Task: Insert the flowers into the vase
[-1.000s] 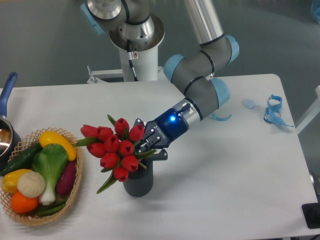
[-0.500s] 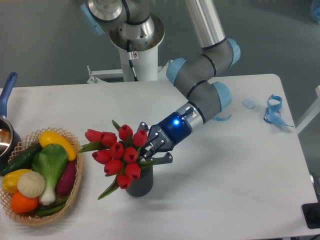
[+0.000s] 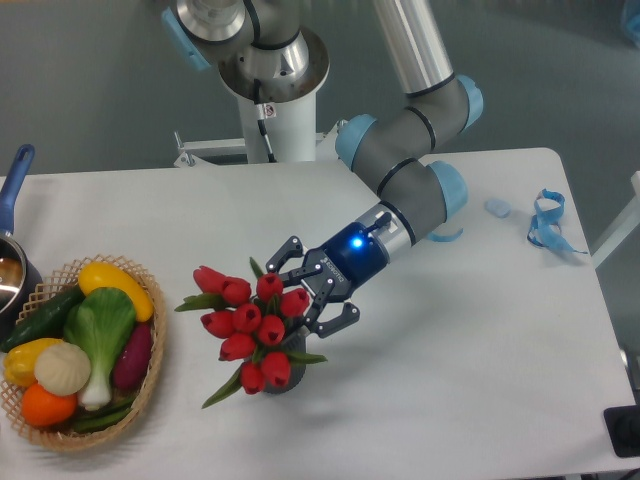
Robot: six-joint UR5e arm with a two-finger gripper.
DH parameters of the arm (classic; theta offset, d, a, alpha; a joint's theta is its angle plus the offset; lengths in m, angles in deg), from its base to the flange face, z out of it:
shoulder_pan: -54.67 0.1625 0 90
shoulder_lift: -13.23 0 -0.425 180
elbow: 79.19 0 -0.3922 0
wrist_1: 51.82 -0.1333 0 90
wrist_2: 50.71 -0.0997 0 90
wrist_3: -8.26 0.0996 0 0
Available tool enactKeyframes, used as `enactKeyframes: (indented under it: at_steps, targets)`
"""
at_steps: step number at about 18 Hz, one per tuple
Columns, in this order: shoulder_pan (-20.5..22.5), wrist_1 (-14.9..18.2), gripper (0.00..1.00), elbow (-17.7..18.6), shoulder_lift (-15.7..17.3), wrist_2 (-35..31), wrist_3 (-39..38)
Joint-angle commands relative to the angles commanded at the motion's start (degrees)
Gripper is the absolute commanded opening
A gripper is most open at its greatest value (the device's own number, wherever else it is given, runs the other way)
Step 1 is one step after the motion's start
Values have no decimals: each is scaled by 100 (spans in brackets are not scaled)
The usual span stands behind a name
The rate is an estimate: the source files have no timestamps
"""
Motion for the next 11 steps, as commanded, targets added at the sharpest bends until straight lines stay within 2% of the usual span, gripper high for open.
enactKeyframes:
  at_steps: [6, 9, 11]
  targets:
    - [352, -18, 100, 132, 606, -465, 141]
    - [755, 0, 100, 246, 1001, -1245, 150]
    - [1088, 0, 100, 194, 1274, -1904, 159]
